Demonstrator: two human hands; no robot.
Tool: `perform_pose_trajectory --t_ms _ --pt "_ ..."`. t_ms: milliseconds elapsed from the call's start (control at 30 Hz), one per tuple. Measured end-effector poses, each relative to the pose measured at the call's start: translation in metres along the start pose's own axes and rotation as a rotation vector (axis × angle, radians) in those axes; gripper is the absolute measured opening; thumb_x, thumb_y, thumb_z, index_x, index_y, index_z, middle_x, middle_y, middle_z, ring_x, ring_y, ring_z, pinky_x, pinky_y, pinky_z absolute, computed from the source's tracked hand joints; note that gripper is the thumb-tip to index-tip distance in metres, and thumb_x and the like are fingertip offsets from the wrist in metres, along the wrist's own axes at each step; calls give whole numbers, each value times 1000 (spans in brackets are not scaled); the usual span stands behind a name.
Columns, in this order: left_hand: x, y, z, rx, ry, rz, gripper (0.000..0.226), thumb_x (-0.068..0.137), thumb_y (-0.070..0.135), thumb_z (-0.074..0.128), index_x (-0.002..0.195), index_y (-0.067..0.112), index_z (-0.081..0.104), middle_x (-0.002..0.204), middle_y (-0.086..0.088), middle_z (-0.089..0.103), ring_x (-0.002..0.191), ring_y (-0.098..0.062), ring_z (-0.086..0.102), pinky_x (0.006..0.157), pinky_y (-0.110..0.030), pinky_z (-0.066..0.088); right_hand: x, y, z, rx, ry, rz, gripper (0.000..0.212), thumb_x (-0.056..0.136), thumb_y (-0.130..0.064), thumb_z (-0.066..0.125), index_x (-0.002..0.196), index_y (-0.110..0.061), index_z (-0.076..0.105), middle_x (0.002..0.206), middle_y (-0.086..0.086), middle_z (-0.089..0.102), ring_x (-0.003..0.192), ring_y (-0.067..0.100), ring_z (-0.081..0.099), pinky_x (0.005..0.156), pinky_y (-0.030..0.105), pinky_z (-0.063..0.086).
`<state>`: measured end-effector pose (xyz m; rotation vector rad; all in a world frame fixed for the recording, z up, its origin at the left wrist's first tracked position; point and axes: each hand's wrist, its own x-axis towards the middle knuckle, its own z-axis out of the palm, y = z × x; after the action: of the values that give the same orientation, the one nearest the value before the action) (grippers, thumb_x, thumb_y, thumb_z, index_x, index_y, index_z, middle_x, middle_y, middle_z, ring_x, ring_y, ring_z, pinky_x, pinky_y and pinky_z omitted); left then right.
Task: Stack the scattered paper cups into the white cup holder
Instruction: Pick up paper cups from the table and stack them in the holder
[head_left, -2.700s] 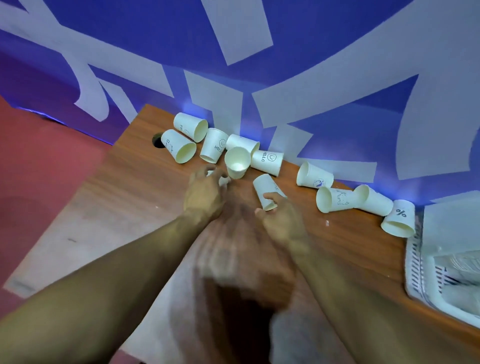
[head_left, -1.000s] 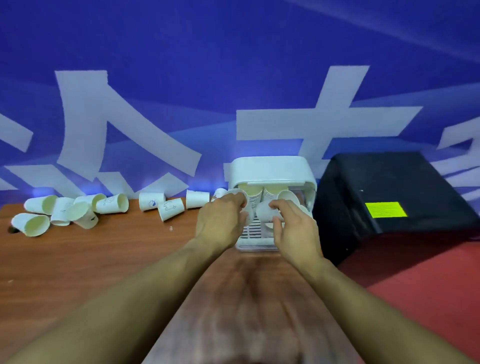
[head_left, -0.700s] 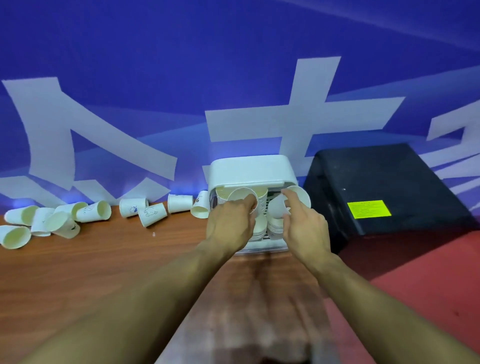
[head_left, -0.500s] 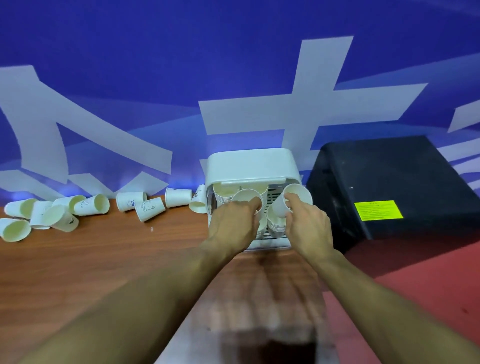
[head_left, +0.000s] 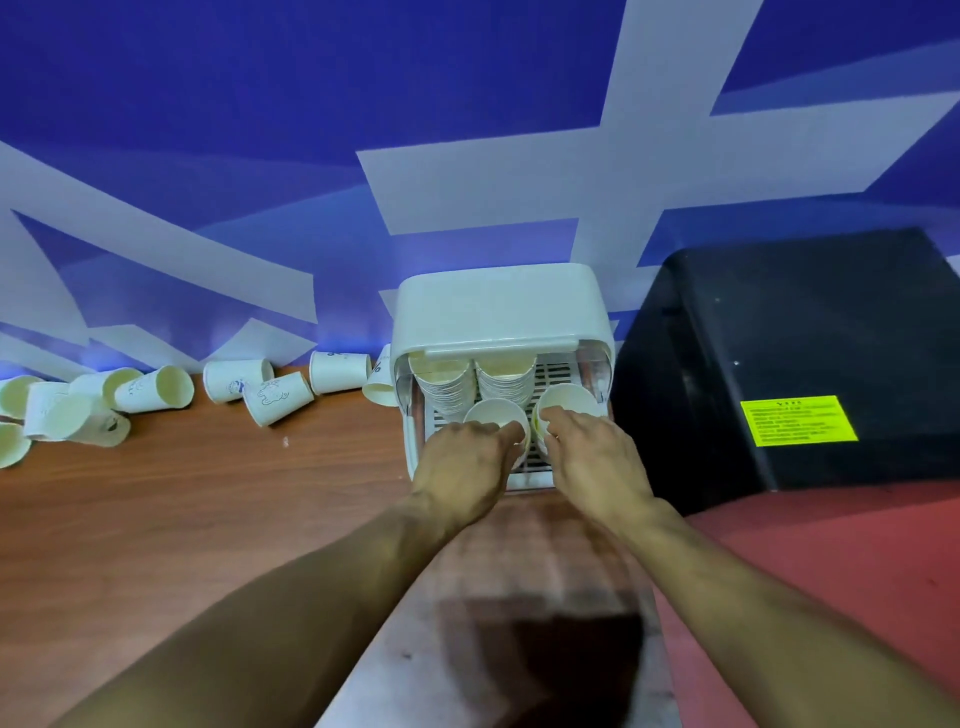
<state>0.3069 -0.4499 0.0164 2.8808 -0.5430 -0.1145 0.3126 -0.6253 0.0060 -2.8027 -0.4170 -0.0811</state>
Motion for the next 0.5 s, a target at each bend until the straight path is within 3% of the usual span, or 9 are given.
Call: perform_pose_trajectory --t_ms 133,233,300,400,500 --pt "4 -3 6 8 -51 -54 24 99 39 40 94 25 59 87 0 67 79 -32 63 82 -41 47 4 4 10 69 -101 4 16 92 -19 48 104 -17 59 88 6 68 78 35 60 64 38 47" --pt "5 -8 10 17 -92 -70 25 99 40 40 93 26 59 89 2 66 82 -27 63 89 -41 45 4 5 15 96 -113 17 18 92 -19 48 106 -17 60 90 5 67 80 34 61 69 39 48" --pt "6 -10 13 8 -89 -69 26 99 40 41 90 25 60 88 3 65 82 -25 63 85 -39 45 4 4 15 104 -97 13 18 92 -17 50 106 -16 61 89 4 67 79 32 61 69 36 45" --pt "10 -11 17 -65 -108 -73 27 97 41 46 78 22 51 83 1 62 80 -29 61 63 -32 39 5 2 14 117 -101 30 18 92 -17 51 105 -16 62 90 4 67 80 30 60 66 33 39" --pt "13 -8 16 -108 -127 -65 24 95 42 52 94 22 66 94 -1 68 88 -30 63 69 -35 47 5 1 14 189 -105 67 18 88 -16 54 105 -17 60 93 2 67 83 29 61 64 33 45"
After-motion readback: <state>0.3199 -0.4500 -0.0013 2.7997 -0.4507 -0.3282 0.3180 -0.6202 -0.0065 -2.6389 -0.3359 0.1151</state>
